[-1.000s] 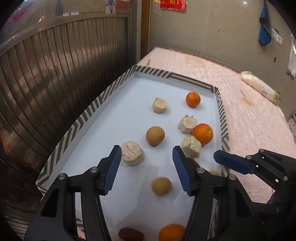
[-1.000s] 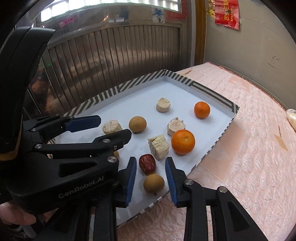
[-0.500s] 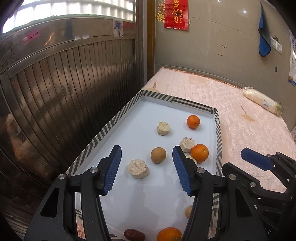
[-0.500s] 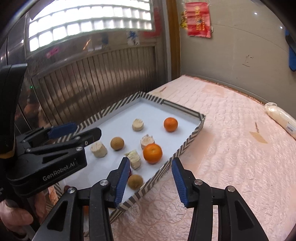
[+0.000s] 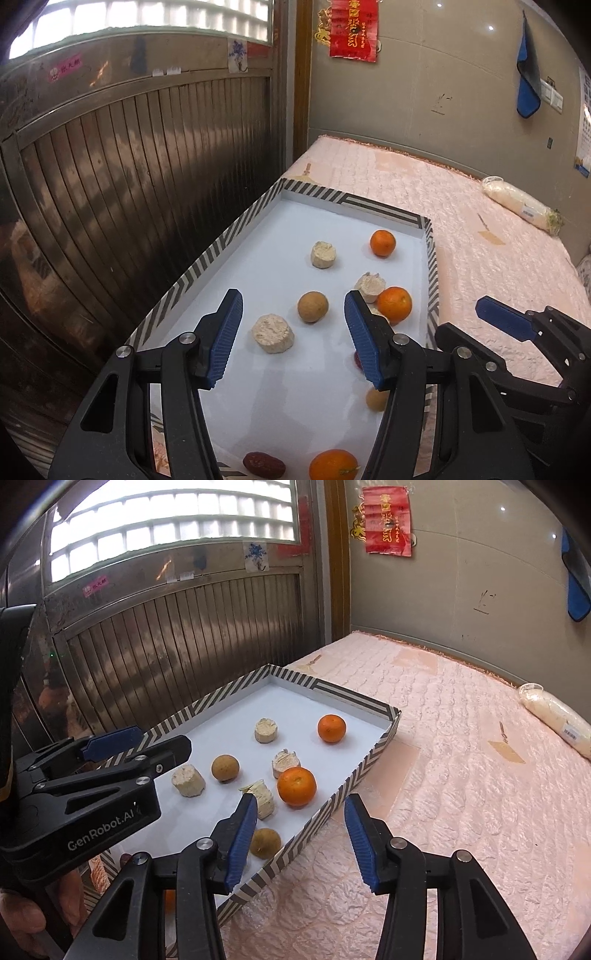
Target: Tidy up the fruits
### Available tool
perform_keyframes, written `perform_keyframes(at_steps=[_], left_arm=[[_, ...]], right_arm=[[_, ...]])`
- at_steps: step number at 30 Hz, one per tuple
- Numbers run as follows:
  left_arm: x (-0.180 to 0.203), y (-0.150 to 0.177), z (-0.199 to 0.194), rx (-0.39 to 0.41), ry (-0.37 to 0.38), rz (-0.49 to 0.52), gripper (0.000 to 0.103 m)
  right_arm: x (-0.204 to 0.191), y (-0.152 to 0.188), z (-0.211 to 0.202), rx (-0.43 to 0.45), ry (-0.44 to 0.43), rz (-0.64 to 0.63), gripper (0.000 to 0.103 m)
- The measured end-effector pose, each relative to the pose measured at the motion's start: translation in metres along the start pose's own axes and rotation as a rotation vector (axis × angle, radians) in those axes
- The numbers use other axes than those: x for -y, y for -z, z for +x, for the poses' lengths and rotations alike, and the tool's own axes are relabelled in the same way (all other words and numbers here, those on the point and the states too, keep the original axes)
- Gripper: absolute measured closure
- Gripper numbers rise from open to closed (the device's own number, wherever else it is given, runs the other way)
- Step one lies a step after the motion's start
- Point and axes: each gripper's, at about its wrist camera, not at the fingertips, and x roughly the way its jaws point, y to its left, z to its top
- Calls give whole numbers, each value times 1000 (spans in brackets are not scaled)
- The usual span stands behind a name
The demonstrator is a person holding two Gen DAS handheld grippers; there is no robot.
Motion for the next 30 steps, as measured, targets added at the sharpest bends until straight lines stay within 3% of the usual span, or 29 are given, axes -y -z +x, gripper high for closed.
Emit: perform_keyframes(at_steps=[30], left_arm=[[4,0,0,5,-15,21,45]], right_arm=[[-2,-1,8,-14,-2,17,54]])
